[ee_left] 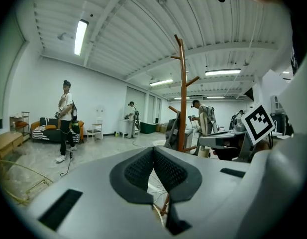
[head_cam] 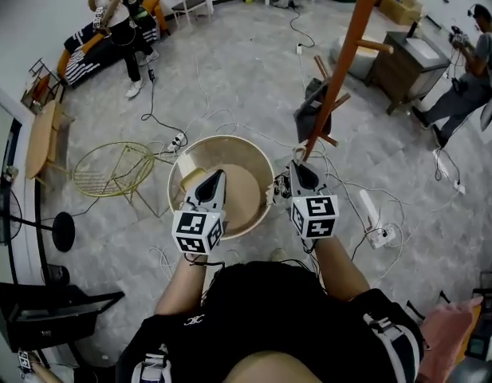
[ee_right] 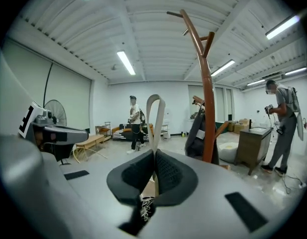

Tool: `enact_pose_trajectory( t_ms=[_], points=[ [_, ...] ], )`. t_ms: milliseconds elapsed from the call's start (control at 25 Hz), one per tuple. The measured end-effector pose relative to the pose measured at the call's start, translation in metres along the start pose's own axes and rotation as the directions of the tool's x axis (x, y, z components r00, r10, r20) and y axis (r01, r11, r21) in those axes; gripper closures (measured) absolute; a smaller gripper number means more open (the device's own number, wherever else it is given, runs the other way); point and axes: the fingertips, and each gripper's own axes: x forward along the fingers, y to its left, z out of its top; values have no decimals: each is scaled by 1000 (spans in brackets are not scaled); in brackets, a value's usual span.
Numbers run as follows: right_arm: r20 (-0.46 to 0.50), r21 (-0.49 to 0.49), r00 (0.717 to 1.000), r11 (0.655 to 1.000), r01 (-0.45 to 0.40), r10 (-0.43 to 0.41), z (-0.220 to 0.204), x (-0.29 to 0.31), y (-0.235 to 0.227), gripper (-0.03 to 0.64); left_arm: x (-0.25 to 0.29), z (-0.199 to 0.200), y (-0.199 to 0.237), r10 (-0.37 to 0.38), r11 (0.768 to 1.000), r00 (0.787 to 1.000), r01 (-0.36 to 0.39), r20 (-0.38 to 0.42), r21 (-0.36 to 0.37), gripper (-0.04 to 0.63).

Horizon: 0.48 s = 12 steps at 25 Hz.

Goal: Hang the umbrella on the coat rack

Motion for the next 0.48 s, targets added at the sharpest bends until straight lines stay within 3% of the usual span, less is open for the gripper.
enact_pose_trajectory(
  t_ms=[480],
  points=[
    [-134,-18,982,991,132,-133,-49,61,-21,600,51,-9,25,-119,992,991,121,-59,24,577]
  ],
)
